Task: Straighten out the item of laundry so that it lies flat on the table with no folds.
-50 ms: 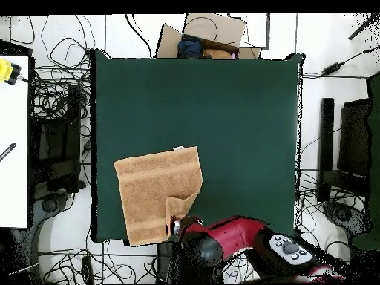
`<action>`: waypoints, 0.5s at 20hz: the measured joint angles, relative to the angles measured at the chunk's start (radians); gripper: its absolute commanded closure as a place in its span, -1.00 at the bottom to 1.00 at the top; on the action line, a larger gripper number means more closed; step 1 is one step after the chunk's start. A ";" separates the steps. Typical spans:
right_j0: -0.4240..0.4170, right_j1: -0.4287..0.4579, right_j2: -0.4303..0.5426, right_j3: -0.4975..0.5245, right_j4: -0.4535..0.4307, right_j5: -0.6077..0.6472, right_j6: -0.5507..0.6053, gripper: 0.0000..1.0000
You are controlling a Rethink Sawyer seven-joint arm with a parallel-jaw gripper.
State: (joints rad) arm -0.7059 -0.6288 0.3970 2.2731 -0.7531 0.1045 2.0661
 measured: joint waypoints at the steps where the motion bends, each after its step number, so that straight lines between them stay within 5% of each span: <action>1: -0.006 -0.035 0.024 0.016 0.036 0.030 0.000 -1.00; 6: -0.057 -0.255 0.182 0.079 0.304 0.246 0.000 -1.00; 10: -0.041 -0.321 0.214 0.071 0.369 0.310 0.000 -1.00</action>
State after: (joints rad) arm -0.7467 -0.9502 0.6107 2.3442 -0.3843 0.4144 2.0661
